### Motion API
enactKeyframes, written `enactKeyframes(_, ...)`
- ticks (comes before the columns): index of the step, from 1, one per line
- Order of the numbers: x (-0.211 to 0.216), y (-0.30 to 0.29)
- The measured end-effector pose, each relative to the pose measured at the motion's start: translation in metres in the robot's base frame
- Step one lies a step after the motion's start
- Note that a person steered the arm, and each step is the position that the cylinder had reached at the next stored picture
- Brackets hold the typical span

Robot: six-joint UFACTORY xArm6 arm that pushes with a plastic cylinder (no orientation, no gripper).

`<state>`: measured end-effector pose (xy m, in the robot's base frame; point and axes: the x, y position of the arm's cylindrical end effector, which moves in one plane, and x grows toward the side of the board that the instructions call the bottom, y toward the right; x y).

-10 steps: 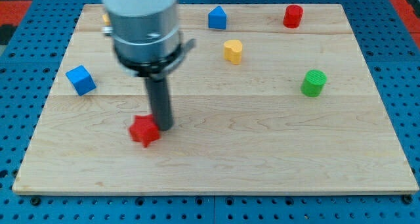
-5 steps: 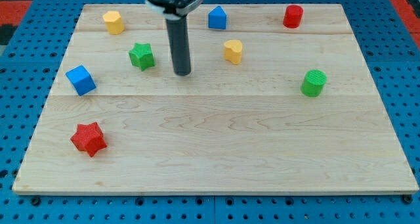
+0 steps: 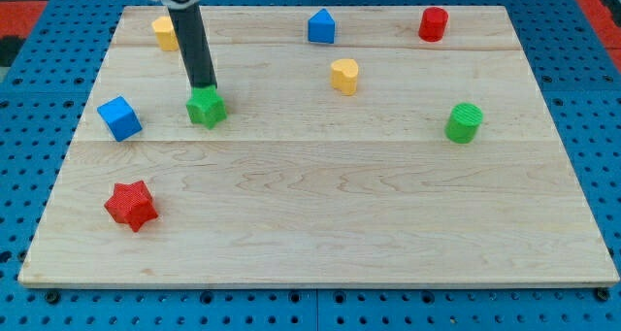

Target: Move the green star towards the bottom center of the board

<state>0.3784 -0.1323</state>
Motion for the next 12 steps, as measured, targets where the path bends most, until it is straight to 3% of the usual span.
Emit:
enactKeyframes(1, 0.046, 0.038)
enactKeyframes(2, 0.058, 0.035)
enactKeyframes(4, 0.054, -0.01)
enactKeyframes(6, 0.085, -0.041)
enactKeyframes(8, 0.098, 0.088)
enactKeyframes(10, 0.098, 0.107)
enactKeyframes(12, 0.097, 0.168)
